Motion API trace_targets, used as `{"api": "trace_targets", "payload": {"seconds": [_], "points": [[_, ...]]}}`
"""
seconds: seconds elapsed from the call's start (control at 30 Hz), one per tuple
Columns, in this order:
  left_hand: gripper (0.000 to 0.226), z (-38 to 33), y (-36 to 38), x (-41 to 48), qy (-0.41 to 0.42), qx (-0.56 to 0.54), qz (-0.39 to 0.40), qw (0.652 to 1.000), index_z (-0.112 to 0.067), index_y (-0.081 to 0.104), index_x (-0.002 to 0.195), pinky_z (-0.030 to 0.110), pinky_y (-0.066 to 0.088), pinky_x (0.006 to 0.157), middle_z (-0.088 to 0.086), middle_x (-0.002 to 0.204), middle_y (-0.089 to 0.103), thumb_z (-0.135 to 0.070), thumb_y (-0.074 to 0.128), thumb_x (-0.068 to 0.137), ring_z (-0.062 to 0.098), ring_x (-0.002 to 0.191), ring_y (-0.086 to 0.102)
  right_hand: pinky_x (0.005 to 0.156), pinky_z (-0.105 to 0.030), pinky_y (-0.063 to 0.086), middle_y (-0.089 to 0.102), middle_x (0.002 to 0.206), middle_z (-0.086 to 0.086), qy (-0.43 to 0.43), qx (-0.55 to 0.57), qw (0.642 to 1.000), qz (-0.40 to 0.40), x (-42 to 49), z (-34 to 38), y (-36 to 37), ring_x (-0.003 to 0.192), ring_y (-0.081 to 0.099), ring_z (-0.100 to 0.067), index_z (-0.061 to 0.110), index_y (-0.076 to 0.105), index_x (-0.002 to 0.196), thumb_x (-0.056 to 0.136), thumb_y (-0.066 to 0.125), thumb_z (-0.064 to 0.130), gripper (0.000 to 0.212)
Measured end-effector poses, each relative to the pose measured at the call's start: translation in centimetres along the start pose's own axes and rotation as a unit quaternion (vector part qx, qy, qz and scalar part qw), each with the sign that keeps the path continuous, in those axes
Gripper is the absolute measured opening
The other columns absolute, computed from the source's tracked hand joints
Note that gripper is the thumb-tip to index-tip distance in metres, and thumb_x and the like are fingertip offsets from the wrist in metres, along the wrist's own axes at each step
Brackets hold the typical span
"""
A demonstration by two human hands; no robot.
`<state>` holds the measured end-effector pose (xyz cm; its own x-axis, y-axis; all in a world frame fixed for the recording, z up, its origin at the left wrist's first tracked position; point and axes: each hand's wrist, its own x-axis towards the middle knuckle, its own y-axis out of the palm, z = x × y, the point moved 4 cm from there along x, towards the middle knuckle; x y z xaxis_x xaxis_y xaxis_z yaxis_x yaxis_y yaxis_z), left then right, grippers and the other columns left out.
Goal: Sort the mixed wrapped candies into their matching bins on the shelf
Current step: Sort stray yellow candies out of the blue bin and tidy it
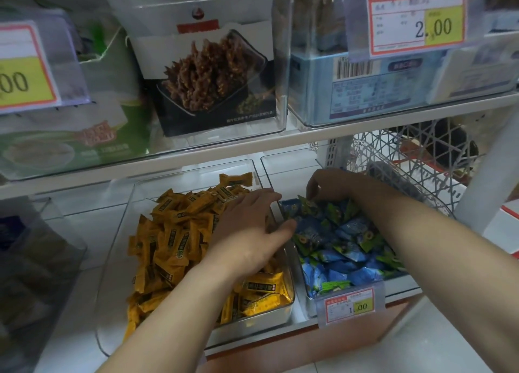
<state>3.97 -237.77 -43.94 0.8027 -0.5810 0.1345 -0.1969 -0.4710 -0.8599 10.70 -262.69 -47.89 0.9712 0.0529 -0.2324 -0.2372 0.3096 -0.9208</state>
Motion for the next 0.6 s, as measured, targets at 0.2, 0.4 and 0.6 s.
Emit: {"api": "trace_targets", "payload": {"seconds": [0.2,0.4,0.6], "points": [[0.071,-0.2,0.1,0.0,-0.004,-0.013,-0.003,1.000,-0.042,0.043,0.140,0.037,0.029,0.115,-0.019,0.150,0.037,-0.074,0.040,0.077,0.015,0.141,0.029,0.103,-0.036,0.046,0.062,0.134,0.002,0.002,0.040,0.995,0.096,-0.4,0.7,1.0,0.119,0.057,-0.018,0.027,0.055,0.141,0.095,0.054,0.008,0.050],[0.072,-0.1,0.0,0.0,-0.006,-0.020,-0.001,1.000,-0.043,0.043,0.139,0.037,0.029,0.115,-0.020,0.150,0.036,-0.075,0.040,0.075,0.013,0.141,0.030,0.101,-0.042,0.048,0.061,0.134,-0.006,0.031,-0.024,0.988,0.151,-0.2,0.9,1.9,0.114,0.059,-0.025,0.021,0.064,0.132,0.096,0.051,0.011,0.039],[0.074,-0.1,-0.1,-0.1,-0.004,-0.027,0.000,1.000,-0.043,0.043,0.139,0.040,0.030,0.115,-0.020,0.149,0.037,-0.076,0.039,0.073,0.013,0.140,0.030,0.099,-0.044,0.051,0.066,0.126,-0.006,0.016,-0.025,0.992,0.122,-0.6,1.1,1.6,0.110,0.062,-0.027,0.020,0.070,0.116,0.090,0.048,0.003,0.038]]}}
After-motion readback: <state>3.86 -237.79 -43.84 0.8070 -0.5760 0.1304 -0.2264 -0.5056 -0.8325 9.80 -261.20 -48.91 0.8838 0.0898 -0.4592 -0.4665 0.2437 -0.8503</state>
